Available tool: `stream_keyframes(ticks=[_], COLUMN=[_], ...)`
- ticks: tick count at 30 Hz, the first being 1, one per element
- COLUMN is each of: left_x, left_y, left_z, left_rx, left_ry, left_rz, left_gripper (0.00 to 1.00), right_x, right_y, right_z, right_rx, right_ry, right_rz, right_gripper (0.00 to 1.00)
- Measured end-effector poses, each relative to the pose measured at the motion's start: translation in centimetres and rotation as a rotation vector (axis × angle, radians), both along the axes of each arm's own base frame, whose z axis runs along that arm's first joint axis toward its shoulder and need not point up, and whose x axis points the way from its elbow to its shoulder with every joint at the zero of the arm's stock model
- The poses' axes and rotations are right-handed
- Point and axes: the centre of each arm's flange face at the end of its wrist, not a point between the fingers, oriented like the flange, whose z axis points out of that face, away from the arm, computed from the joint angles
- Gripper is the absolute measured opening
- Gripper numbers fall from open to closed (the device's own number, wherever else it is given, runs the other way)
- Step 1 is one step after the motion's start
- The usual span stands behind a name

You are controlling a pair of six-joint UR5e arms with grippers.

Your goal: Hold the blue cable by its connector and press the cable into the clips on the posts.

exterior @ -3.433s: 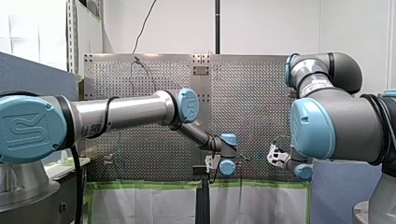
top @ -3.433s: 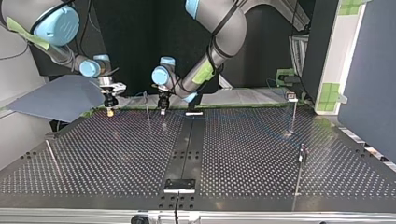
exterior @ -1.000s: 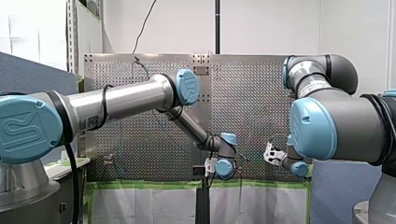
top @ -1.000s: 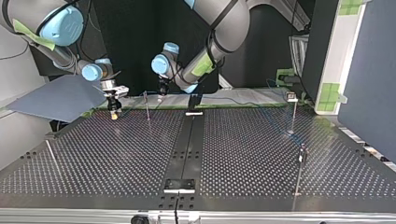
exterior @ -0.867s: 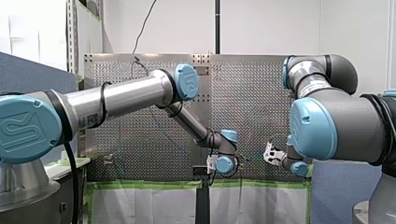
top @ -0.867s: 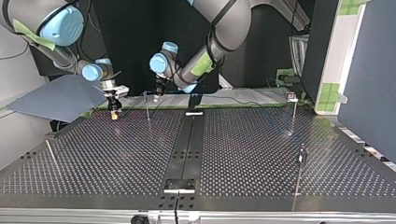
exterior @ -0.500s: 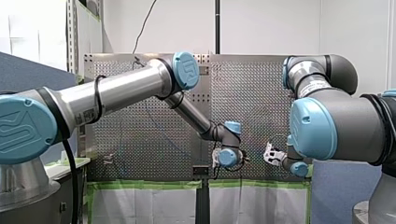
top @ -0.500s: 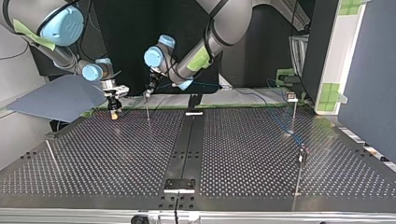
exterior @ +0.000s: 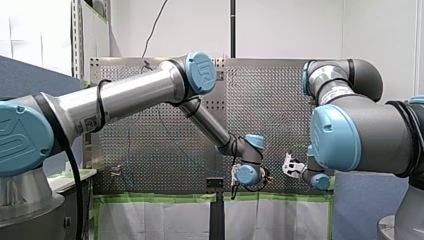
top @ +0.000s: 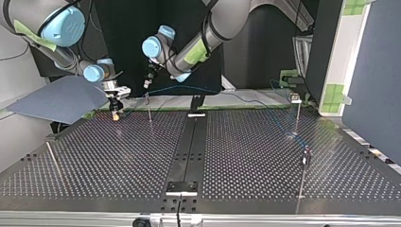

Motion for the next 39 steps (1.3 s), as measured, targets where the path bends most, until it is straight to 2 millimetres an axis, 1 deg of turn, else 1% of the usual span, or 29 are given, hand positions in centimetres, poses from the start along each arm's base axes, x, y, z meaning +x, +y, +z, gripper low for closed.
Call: stream_keyframes(ticks=[4, 11, 16, 19, 22, 25, 39], left_x=[-0.2, 0.3, 0.7, 0.8, 0.5, 0.3, 0.6], left_y=[-0.5, -0.4, 0.5, 0.9, 1.1, 1.1, 0.2], left_z=[0.2, 0.3, -1.0, -2.2, -3.5, -4.1, -3.2], left_rx=[-0.024, -0.062, -0.052, -0.037, -0.021, -0.013, -0.013], left_ry=[-0.022, -0.061, -0.062, -0.058, -0.053, -0.052, -0.101], left_rz=[0.013, 0.069, 0.112, 0.136, 0.146, 0.148, 0.159], left_gripper=[1.0, 1.0, 1.0, 1.0, 1.0, 1.0, 1.0], right_x=[0.0, 0.0, 0.1, 0.2, 0.2, 0.2, 0.3], right_y=[0.0, 0.1, 0.1, 0.1, 0.1, 0.1, 0.1], right_z=[0.0, -0.1, -0.1, -0.1, -0.1, -0.1, -0.1], right_rx=[0.001, 0.003, 0.004, 0.004, 0.003, 0.003, 0.0], right_ry=[0.0, 0.0, 0.0, 0.0, 0.0, 0.0, 0.0], right_rz=[-0.001, -0.001, 0.0, 0.001, 0.002, 0.002, 0.005], right_gripper=[0.0, 0.0, 0.0, 0.0, 0.0, 0.0, 0.0])
